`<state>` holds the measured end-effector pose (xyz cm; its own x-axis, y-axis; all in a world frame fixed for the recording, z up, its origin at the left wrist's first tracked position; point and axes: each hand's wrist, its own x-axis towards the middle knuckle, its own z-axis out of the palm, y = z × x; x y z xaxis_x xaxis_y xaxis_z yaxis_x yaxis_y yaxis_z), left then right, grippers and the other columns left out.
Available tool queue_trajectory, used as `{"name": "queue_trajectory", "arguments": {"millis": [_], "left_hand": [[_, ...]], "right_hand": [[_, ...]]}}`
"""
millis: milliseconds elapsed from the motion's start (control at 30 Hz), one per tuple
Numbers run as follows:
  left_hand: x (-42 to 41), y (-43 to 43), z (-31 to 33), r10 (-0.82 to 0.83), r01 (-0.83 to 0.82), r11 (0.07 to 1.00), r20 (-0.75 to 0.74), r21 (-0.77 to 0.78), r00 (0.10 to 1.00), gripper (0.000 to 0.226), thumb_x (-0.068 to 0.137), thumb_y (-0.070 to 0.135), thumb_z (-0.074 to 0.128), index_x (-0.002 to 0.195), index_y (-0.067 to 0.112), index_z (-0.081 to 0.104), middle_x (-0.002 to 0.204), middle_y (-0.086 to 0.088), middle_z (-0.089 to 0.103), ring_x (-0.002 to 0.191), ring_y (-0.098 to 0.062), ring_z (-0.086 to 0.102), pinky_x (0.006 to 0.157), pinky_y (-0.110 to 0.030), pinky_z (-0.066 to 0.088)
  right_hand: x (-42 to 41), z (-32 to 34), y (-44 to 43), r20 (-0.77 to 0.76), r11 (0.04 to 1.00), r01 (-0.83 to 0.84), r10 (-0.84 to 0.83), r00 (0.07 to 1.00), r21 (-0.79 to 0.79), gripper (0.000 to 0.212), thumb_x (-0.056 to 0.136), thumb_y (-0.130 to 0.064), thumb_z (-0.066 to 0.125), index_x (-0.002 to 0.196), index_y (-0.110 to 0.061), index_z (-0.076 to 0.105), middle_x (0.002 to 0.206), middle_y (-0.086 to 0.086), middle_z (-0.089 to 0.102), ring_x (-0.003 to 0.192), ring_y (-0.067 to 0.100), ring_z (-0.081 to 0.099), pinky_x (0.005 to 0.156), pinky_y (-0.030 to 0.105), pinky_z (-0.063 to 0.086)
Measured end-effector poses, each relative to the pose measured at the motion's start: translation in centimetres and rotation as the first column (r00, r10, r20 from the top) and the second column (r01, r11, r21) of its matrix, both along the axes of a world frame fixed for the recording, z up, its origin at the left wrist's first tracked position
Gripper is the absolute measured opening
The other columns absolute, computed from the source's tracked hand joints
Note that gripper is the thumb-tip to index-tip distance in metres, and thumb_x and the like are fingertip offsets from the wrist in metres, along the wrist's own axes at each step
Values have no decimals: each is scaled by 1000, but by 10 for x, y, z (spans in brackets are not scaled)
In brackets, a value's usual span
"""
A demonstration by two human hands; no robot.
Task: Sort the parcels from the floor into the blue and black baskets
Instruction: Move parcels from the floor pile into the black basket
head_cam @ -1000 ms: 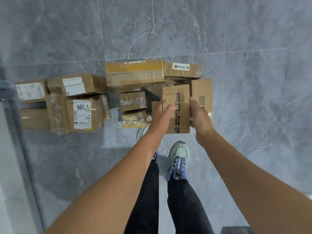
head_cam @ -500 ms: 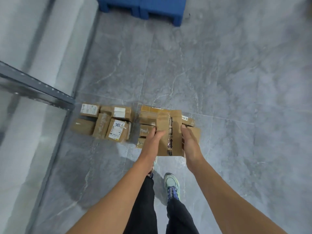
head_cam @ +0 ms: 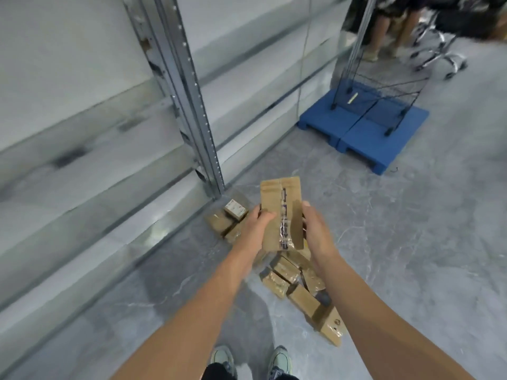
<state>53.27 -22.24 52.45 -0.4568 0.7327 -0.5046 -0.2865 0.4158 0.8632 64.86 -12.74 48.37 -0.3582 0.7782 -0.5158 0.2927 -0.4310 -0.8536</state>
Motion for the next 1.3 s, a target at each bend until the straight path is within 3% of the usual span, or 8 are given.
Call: {"name": "queue_trajectory", "arguments": {"millis": [133,267,400,500,733,1100,1167,1300], "left_hand": [[-42,-55,34,132,-129,990,-56,59,990,18,106,34,52,118,36,66,111,5,76,102,-14,72,86,-34,56],[-82,-125,57,288,-280,955,-79,95,954,16,107,30,51,111,39,64,104,16,75,98,-4,70,81,-26,52],[-119,-211,69,402,-390,912,-94,130,911,23,107,27,51,126,30,64,114,10,75,95,-1,72,72,-14,52],[-144,-281,74,480,-465,875,-106,136,871,27,107,25,52,131,27,64,116,9,75,92,3,71,74,-15,51],[-186,-436,77,646,-624,763,-142,171,750,30,106,33,53,134,31,63,120,12,75,101,3,70,84,-21,52],[-215,-610,67,871,-857,491,-118,158,478,28,108,29,49,132,31,63,122,4,73,102,-4,71,73,-15,53],[-219,-630,64,902,-888,430,-96,162,420,30,108,23,49,135,24,62,117,4,74,90,3,72,67,-11,52],[-228,-666,60,945,-931,325,-106,165,311,31,108,24,50,136,25,61,125,2,73,94,4,71,70,-9,52]], "right_hand": [[-59,39,-35,-50,983,-162,167,985,80,55,95,-71,42,128,-36,68,129,-5,70,122,20,63,113,50,44],[-117,68,-93,-107,940,-316,330,938,125,44,107,-58,40,123,-31,71,122,-2,74,117,18,67,109,46,48],[-170,90,-169,-123,886,-452,462,878,103,43,111,-50,39,125,-24,69,115,5,76,106,22,71,89,40,57],[-205,102,-230,-121,813,-573,582,804,105,42,111,-52,37,121,-29,71,112,2,78,107,21,73,95,44,57],[-280,116,-373,-85,621,-767,783,616,161,43,111,-41,37,117,-21,74,108,0,78,88,7,74,73,27,55],[-364,109,-551,-68,367,-921,930,361,130,42,109,-48,40,119,-26,73,109,-8,78,106,14,70,83,34,53],[-378,108,-574,-73,301,-944,953,293,133,41,111,-45,37,119,-25,72,108,-6,76,101,11,70,77,30,51],[-412,103,-618,-63,174,-974,984,166,146,42,111,-41,37,109,-26,76,97,-5,79,86,8,72,75,32,53]]}}
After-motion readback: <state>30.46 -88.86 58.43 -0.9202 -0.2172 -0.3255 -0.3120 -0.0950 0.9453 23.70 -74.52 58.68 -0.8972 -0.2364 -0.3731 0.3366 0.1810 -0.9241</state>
